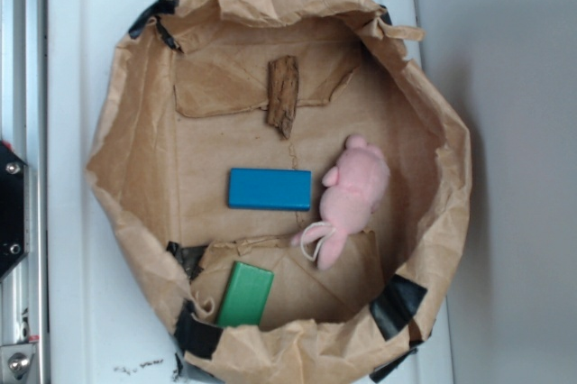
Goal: Grab the blue block.
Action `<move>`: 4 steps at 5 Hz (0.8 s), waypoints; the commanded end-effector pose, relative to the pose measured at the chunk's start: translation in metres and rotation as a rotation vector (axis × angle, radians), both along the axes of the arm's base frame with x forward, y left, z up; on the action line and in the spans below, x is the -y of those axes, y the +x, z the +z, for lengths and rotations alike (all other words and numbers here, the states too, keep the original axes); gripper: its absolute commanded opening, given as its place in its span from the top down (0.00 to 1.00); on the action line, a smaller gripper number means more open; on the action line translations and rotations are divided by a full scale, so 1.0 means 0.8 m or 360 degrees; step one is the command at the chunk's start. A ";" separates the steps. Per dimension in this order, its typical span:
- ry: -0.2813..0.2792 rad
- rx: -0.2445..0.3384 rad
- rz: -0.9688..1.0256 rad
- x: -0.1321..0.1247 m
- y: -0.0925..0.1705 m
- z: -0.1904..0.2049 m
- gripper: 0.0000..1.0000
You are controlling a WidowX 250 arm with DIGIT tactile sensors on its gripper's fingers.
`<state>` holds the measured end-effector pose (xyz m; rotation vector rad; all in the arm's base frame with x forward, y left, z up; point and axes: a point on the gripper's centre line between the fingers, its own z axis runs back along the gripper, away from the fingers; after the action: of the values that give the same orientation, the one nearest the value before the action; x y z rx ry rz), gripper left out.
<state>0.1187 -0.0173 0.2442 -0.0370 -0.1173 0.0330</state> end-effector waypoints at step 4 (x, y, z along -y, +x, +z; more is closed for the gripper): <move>-0.0050 -0.0035 -0.0135 -0.020 0.089 -0.038 0.00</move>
<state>0.1906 -0.0041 0.2039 -0.0776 -0.0679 -0.0668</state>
